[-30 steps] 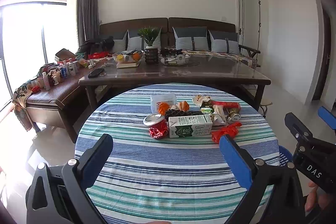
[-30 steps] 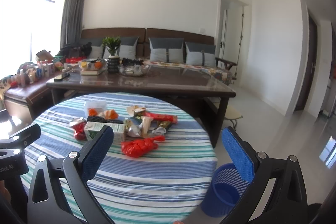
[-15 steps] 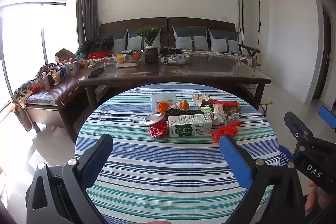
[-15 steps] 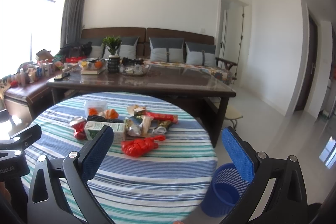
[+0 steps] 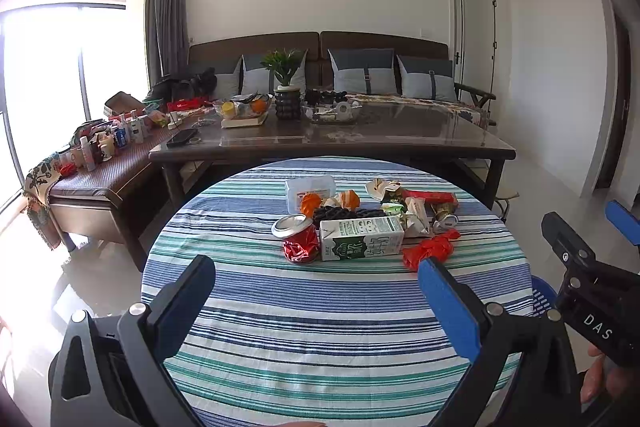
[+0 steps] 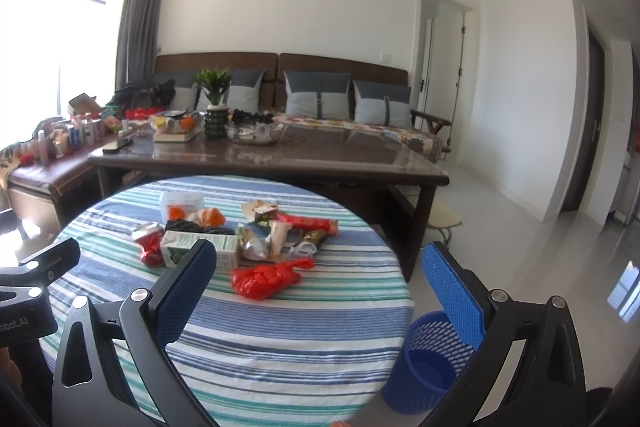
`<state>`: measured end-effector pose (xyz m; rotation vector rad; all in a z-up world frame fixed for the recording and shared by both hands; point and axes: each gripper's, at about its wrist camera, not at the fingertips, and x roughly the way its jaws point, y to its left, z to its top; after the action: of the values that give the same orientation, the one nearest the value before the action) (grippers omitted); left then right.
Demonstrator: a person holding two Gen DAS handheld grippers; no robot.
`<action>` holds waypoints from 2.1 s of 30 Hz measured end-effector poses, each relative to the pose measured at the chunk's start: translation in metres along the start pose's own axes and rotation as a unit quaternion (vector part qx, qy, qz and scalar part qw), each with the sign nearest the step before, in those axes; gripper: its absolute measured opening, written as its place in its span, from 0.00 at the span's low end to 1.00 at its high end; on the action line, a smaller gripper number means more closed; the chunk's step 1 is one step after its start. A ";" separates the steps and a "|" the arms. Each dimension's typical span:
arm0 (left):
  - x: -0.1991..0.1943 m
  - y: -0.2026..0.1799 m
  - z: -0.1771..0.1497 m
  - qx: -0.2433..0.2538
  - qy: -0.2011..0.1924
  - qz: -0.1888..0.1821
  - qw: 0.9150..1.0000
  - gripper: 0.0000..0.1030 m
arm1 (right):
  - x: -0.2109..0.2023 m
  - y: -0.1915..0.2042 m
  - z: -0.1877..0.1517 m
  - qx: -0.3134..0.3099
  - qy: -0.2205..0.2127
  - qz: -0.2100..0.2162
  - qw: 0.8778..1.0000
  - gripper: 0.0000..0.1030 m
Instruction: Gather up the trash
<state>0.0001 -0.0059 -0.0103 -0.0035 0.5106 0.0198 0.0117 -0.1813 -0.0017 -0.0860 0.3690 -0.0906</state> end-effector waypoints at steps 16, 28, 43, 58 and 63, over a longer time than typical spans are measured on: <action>0.000 -0.002 0.000 0.000 0.000 0.002 1.000 1.00 | 0.000 0.000 0.001 0.002 -0.001 -0.004 1.000 1.00; 0.001 -0.001 -0.001 0.002 0.005 0.005 1.000 1.00 | 0.004 -0.002 -0.002 -0.001 0.006 -0.006 1.000 1.00; 0.004 0.005 -0.002 -0.002 0.010 0.008 1.000 1.00 | 0.006 0.004 -0.006 -0.008 0.009 -0.004 1.000 1.00; 0.004 0.006 -0.002 -0.002 0.010 0.007 1.000 1.00 | 0.006 0.006 -0.006 -0.009 0.009 -0.003 1.000 1.00; 0.004 0.005 -0.003 -0.002 0.010 0.007 1.000 1.00 | 0.006 0.006 -0.006 -0.008 0.009 -0.003 1.000 1.00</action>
<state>0.0024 -0.0006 -0.0145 -0.0034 0.5307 0.0353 0.0154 -0.1763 -0.0096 -0.1026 0.3881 -0.0952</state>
